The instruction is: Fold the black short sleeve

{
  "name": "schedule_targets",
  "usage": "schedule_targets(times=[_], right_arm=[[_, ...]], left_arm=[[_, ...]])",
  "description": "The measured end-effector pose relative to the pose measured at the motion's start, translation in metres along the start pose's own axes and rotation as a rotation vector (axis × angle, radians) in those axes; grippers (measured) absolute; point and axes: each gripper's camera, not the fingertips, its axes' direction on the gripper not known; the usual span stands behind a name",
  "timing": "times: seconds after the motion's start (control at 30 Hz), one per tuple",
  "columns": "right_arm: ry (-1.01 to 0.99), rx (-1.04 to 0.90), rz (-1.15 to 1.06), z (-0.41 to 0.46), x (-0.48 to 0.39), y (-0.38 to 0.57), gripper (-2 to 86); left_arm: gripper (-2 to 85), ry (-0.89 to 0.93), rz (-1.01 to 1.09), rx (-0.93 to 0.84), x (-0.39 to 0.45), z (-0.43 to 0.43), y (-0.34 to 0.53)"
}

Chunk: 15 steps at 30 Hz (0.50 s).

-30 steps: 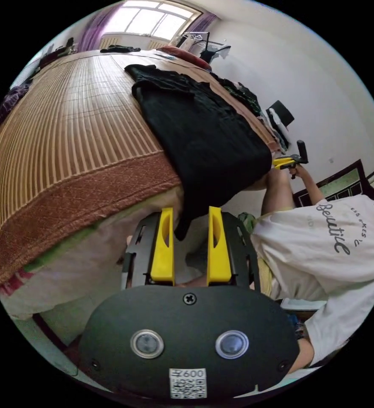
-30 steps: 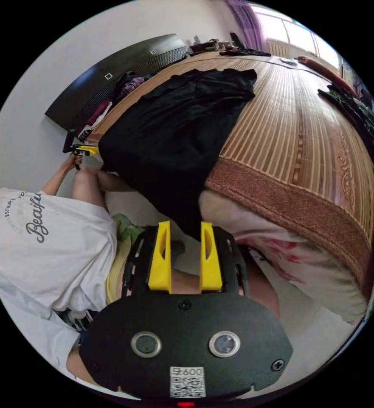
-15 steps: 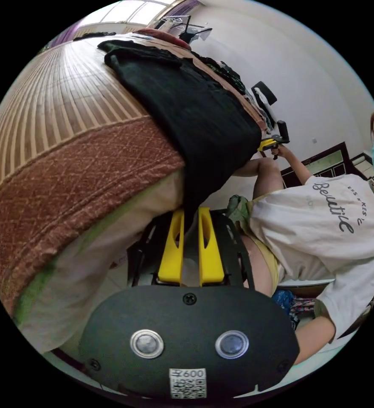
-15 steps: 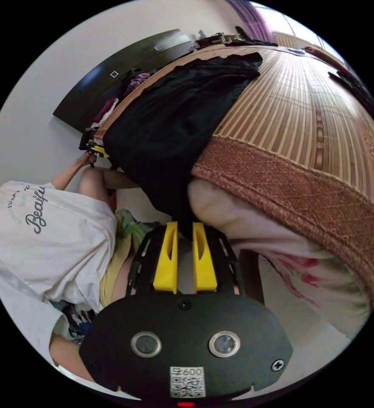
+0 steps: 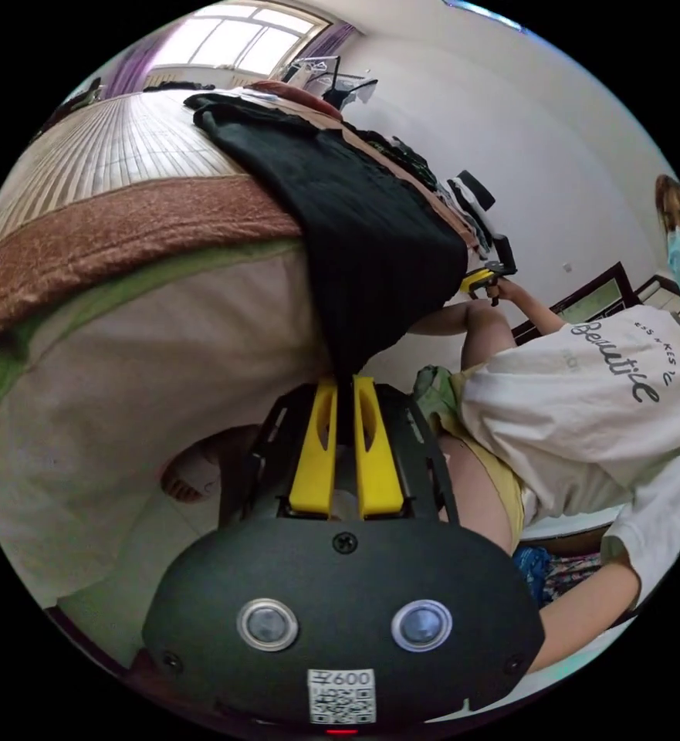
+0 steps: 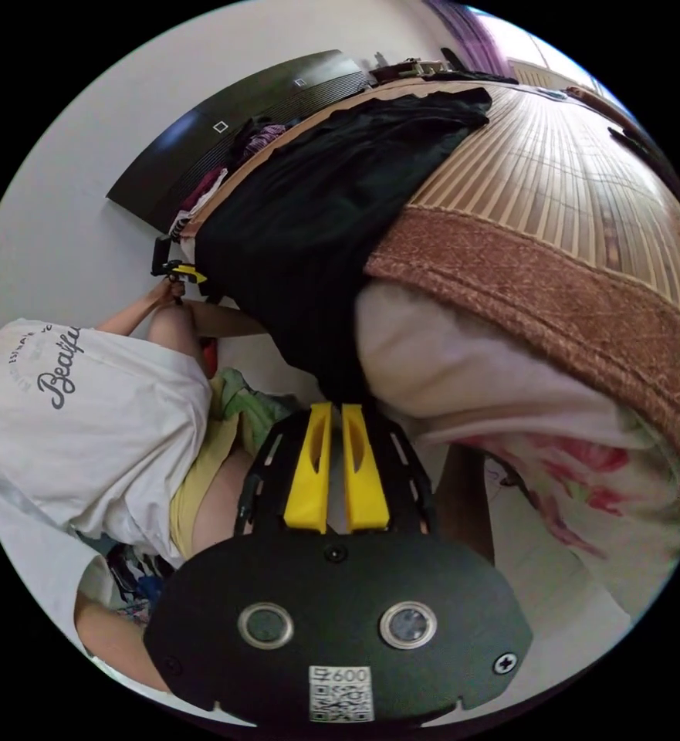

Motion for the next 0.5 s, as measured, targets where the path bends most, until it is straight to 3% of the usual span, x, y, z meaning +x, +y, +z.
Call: schedule_targets(times=[0.13, 0.23, 0.5], right_arm=[[-0.075, 0.010, -0.015, -0.022, 0.000, 0.029, -0.8], [-0.068, 0.080, -0.023, -0.063, -0.009, 0.061, -0.8], [-0.231, 0.720, -0.146, -0.213, -0.047, 0.158, -0.7]], left_arm=[[1.7, 0.001, 0.043, -0.051, 0.044, -0.028, 0.010], [1.4, -0.006, 0.027, 0.025, 0.084, -0.074, 0.019], [1.1, 0.025, 0.060, 0.307, 0.198, -0.178, 0.034]])
